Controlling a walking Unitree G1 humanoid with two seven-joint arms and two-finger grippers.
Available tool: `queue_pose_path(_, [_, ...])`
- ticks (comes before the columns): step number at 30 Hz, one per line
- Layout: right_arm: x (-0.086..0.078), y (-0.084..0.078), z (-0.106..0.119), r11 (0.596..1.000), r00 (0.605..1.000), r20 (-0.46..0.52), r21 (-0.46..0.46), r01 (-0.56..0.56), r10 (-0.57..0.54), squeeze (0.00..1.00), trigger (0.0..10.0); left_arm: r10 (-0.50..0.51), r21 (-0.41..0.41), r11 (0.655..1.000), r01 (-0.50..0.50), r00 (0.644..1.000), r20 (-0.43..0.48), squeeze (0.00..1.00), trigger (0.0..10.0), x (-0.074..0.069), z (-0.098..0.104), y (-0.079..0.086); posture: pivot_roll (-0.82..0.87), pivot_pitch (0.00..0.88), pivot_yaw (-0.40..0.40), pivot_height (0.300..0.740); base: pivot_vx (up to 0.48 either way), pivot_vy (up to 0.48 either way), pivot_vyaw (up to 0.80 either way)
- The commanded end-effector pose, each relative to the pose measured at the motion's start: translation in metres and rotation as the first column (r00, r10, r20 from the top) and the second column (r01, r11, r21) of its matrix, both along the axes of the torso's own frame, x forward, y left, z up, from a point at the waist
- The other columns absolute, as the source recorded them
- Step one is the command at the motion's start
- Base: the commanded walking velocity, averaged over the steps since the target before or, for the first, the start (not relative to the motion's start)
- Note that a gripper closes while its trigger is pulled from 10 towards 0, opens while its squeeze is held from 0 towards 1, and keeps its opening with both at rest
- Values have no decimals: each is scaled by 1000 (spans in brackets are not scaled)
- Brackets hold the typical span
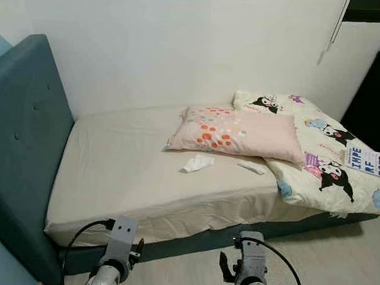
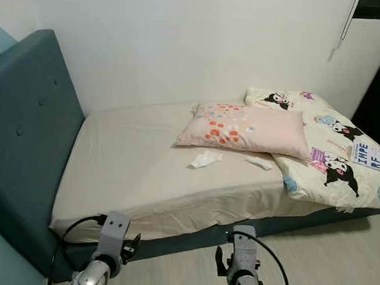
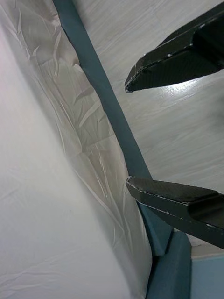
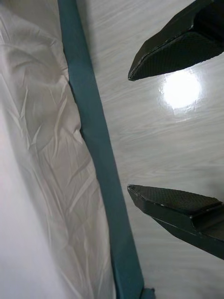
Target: Clean up the room
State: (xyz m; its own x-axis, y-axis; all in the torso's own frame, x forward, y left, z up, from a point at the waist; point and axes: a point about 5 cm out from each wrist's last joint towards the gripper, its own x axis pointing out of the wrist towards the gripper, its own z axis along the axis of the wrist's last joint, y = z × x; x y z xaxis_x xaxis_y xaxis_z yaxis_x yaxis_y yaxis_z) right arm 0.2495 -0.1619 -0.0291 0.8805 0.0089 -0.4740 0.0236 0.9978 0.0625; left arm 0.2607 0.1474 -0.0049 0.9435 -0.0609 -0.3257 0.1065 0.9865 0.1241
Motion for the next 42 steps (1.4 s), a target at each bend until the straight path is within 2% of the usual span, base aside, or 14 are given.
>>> queue_pose_path(1, [-2, -1, -2, 999, 1000, -8, 24, 24, -24, 0, 10000, 2, 1, 1000, -2, 1000, -15, 0, 10000, -2, -2, -1, -39, 26, -12, 740, 0, 0, 0])
queue_pose_path(6, [-1, 1, 0, 999, 1000, 8, 49, 12, -12, 0, 10000, 3, 1, 1000, -3, 1000, -16, 0, 10000, -2, -3, -1, -39, 27, -17, 740, 0, 0, 0])
queue_pose_path(8, [0, 1, 2, 997, 999, 23, 63, 40, -41, 0, 10000, 6, 1, 1000, -6, 1000, -17, 0, 10000, -3, -3, 0, -40, 28, -17, 740, 0, 0, 0])
queue_pose_path(11, [2, -2, 3, 998, 998, 26, 36, 52, -53, 0, 10000, 7, 3, 1000, -7, 1000, -18, 0, 10000, -3, -3, 0, -38, 27, -18, 740, 0, 0, 0])
queue_pose_path(12, [2, -2, 2, 999, 999, 13, -7, 31, -31, 0, 10000, 2, 0, 1000, -2, 1000, -18, 0, 10000, -3, -3, 0, -38, 27, -18, 740, 0, 0, 0])
queue_pose_path(15, [2, -3, 1, 999, 1000, -5, -54, 3, -4, 0, 10000, -14, 2, 1000, 14, 1000, -14, 0, 10000, -3, -3, -2, -37, 28, -17, 740, 0, 0, 0])
queue_pose_path(22, [4, -3, 4, 999, 1000, 25, -38, 3, -2, 0, 10000, -5, 9, 1000, 5, 1000, -12, 0, 10000, -2, -2, 0, -40, 30, -16, 740, 0, 0, 0])
queue_pose_path(27, [5, 3, 6, 993, 997, 44, -101, -60, 64, 0, 10000, -4, 13, 1000, 4, 1000, -13, 0, 10000, -3, -3, -1, -40, 29, -17, 740, 0, 0, 0])
queue_pose_path(37, [3, 6, 4, 981, 991, 34, -150, -122, 128, 0, 10000, -17, 31, 999, 18, 1000, -8, 0, 10000, -3, -2, 0, -36, 29, -19, 740, 0, 0, 0])
queue_pose_path(42, [2, 8, 3, 975, 989, 28, -177, -136, 143, 0, 10000, -76, 37, 996, 75, 997, 2, 0, 10000, -4, -1, -4, -37, 28, -16, 740, 0, 0, 0])
